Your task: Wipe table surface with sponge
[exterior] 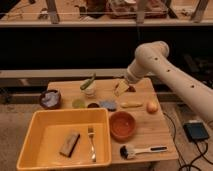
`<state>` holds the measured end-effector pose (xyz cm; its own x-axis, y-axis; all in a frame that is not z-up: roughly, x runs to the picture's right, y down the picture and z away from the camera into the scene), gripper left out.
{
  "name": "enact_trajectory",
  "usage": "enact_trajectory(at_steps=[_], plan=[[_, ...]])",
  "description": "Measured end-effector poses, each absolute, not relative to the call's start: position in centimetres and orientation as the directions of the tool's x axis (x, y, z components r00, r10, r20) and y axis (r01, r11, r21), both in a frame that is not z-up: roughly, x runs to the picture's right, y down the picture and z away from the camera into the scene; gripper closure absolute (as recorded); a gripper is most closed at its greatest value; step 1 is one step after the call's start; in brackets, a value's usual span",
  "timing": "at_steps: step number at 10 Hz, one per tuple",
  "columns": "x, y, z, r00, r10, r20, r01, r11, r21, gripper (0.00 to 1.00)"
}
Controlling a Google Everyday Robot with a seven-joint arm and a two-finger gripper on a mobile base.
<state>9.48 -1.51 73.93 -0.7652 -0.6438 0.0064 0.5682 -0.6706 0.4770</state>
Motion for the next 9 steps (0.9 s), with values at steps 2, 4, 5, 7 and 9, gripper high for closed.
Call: enact_trajectory(at_steps=[2,4,5,7,9], plan=[[7.8,0.2,75.2,-0.823,-0.560,-0.096,0.465,-0.760,0.454,0.20],[7.3,0.4,75.4,-0.834,-0.539,-0.119,0.440,-0.779,0.447,0.20],[7.3,0.5,75.4,-0.834,-0.539,-0.118,0.441,-0.779,0.447,0.20],[7.6,0.4,75.5,-0.851,-0.513,-0.111,0.421,-0.793,0.440,0.20],[7.0,0.3,77.1,-0.917,-0.380,-0.119,0.302,-0.858,0.415,0.20]])
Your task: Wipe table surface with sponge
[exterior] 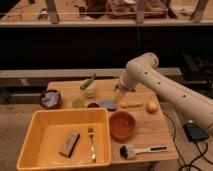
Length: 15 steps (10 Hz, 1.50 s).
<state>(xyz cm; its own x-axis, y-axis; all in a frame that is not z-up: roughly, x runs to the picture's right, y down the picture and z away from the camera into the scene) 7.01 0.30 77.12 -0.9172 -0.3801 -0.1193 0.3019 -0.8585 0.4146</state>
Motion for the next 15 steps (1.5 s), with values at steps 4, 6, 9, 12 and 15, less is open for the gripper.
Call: enact_trajectory(at_steps=[4,6,9,12,15], plan=[[5.3,2.4,80.8,-0.935,-0.313,-0.167,0.215,-0.874,0.435,0.20],[5.2,3.7,83.1,-0.939,-0.300,-0.169,0.191,-0.862,0.469,0.20],[4.5,4.4,85.5,-0.948,-0.265,-0.178,0.140,-0.846,0.514,0.20],[4.5,5.3,87.3,-0.956,-0.234,-0.176,0.105,-0.835,0.540,0.20],[4.8,6.1,88.2,-0.958,-0.231,-0.171,0.096,-0.820,0.564,0.20]])
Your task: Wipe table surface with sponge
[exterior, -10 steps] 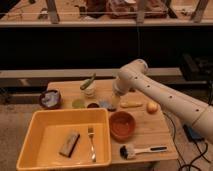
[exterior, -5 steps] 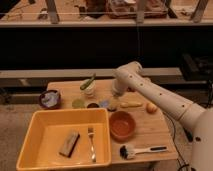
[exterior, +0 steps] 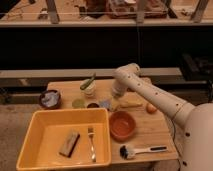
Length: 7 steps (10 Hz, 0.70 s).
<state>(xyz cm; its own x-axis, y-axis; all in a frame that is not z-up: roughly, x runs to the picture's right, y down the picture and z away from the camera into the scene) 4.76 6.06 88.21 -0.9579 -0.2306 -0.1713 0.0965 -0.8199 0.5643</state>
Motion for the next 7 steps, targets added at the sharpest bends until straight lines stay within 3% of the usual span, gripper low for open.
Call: enact_trajectory(at_steps=[7], plan=[[4.62,7.08,88.66,-0.957,-0.225,-0.182,0.082,-0.814,0.575,0.20]])
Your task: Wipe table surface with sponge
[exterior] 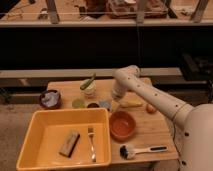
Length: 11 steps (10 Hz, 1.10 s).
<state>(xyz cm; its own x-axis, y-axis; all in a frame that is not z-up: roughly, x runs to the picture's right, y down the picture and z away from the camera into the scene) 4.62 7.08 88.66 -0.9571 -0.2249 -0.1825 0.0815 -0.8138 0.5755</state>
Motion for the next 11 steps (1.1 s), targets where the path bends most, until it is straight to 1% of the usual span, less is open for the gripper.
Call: enact_trajectory(at_steps=[7,11], plan=[[2.8,7.0,89.7,-0.964,-0.184,-0.193,0.039,-0.814,0.580,0.20],[3.5,8.3,91.0,-0.972,-0.166,-0.168,0.031,-0.794,0.608,0.20]])
